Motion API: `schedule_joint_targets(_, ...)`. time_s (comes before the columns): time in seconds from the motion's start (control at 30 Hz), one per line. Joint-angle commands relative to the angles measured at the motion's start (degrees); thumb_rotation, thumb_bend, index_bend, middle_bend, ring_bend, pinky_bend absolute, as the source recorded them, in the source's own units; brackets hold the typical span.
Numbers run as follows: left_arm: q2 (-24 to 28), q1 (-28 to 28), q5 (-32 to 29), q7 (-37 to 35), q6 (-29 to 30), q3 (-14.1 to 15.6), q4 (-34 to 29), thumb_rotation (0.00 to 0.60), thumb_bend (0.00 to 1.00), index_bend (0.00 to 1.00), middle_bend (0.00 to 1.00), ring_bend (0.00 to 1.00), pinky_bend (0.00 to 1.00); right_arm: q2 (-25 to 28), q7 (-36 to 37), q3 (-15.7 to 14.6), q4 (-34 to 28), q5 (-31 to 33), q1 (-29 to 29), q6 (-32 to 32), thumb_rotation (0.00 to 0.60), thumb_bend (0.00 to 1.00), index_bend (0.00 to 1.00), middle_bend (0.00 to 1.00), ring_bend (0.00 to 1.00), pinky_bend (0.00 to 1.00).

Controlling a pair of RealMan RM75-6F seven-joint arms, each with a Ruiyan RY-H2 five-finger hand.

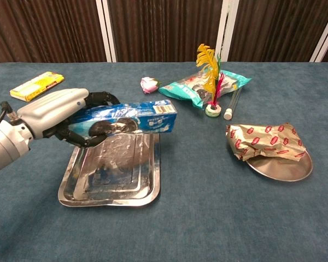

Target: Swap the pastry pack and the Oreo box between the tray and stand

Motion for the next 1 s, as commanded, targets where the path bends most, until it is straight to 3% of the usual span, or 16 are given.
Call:
schedule_joint_targets(0.03,2.2,1.2,-3.7,0.0,-3.3,0.6,-2.0,0.6,0.4,0.16,0.22,0.13,0.17,-0.4,-1.1,-0.3,-0.5,-0.8,0.0,0.0,0.6,0.21,0.0,0.0,0.0,0.03)
schedule_joint_targets(0.07,2.8,1.4,-5.1,0.5,-4.3,0.5,-3.1,0.6,0.39,0.07,0.12,0.06,0.13,-0.5,-1.7,-0.3,-0.6,-0.7,0.0,-0.3,0.6,0.21,0.0,0.0,0.0,0.03)
schedule_joint_targets(0.13,3.3,1.4,-6.7,1.6,-5.2,0.1,-4.7,0.6,0.38,0.0,0.02,0.0,0.07,-0.6,-2.7,-0.3,-1.1,-0.4,0.1,-0.9,0.6,0.21,0.0,0.0,0.0,0.03)
schedule_joint_targets(0.27,4.0,1.5,-8.3,4.5,-5.2,-0.4,-7.5,0.6,0.38,0.0,0.0,0.0,0.03,-0.7,-3.7,-0.3,-1.8,-0.3,0.0,-0.9,0.6,0.21,0.0,0.0,0.0,0.03)
schedule_joint_targets(0.43,7.8,2.8,-11.2,8.4,-5.3,0.2,-15.6,0.6,0.37,0.0,0.0,0.0,0.03,-0.6,-4.3,-0.2,-2.1,-0.2,-0.3,-0.9,0.6,0.21,0.0,0.0,0.0,0.03)
schedule_joint_targets(0.53,11.2,4.9,-8.1,10.6,-1.5,2.4,-21.2,0.6,0.37,0.0,0.0,0.0,0.03,-0.7,-5.2,0.0,-2.2,0.0,-0.6,-0.4,0.6,0.21,0.0,0.0,0.0,0.03)
schedule_joint_targets(0.73,20.3,15.5,0.9,17.7,14.6,10.4,-29.1,0.6,0.36,0.0,0.0,0.0,0.01,-1.8,-9.9,0.3,-2.8,0.7,-1.7,0.8,0.6,0.21,0.0,0.0,0.0,0.0)
schedule_joint_targets(0.8,20.9,19.6,4.6,15.3,21.6,11.9,-28.0,0.6,0.37,0.0,0.0,0.0,0.01,-2.8,-13.8,0.3,-3.4,0.5,-2.3,1.7,0.6,0.21,0.0,0.0,0.0,0.0)
schedule_joint_targets(0.87,20.7,23.3,7.3,10.4,27.7,12.7,-22.8,0.6,0.38,0.0,0.0,0.0,0.0,-3.9,-17.1,-0.2,-3.9,-0.6,-3.2,2.9,0.6,0.22,0.0,0.0,0.0,0.0)
schedule_joint_targets(1.0,19.8,26.9,5.7,-0.3,32.2,11.2,-14.7,0.6,0.38,0.0,0.0,0.0,0.0,-6.5,-23.7,-0.8,-4.1,-1.3,-4.8,4.6,0.6,0.21,0.0,0.0,0.0,0.0)
